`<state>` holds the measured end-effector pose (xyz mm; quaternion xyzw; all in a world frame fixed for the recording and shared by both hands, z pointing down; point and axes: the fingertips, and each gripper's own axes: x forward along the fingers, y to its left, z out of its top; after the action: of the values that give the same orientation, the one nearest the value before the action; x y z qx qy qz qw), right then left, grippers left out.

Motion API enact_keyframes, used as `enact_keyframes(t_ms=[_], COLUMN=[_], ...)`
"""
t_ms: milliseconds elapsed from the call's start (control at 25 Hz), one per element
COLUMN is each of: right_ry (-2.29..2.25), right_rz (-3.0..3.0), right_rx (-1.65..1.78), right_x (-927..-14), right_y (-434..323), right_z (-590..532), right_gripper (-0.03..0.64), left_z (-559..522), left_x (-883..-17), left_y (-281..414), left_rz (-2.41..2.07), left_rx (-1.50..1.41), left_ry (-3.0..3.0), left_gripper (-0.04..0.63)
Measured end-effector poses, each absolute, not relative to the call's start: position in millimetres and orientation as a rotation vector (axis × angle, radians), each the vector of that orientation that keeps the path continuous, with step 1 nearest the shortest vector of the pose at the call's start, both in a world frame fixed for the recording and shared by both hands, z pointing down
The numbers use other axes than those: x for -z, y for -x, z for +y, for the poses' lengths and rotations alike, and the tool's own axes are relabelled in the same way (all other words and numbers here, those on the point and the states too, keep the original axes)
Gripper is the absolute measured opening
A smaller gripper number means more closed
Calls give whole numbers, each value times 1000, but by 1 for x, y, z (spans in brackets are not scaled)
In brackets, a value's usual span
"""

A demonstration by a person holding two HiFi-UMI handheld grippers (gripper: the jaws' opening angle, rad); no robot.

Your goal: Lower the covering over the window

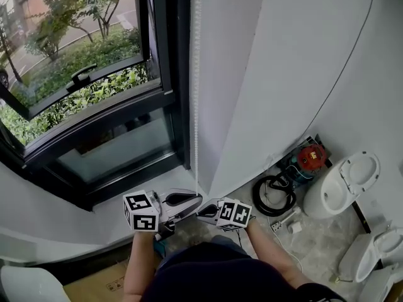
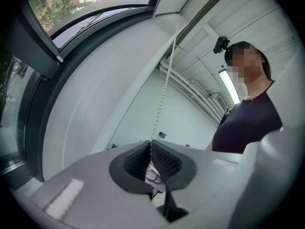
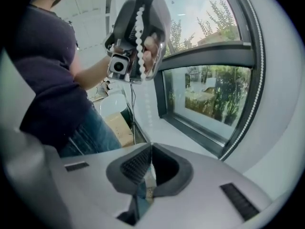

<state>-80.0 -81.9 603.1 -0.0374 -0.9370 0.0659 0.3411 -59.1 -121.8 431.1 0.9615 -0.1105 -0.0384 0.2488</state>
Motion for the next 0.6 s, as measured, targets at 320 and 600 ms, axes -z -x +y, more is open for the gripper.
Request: enact_keyframes(t_ms=[320, 600], right_ry=[89, 66], right_rz=[-2412, -2428], right_rx=[-148, -157], right_x=[-605, -601], right_y=[76, 74], right_z=[-84, -84], right_gripper=[12, 14], left_z=[-133, -130], left_x=[-483, -489], left_y=[70, 65], left_rz=[-427, -378], left_rx=[-263, -165], left_ry=[-2627, -2577], left_gripper=[14, 14])
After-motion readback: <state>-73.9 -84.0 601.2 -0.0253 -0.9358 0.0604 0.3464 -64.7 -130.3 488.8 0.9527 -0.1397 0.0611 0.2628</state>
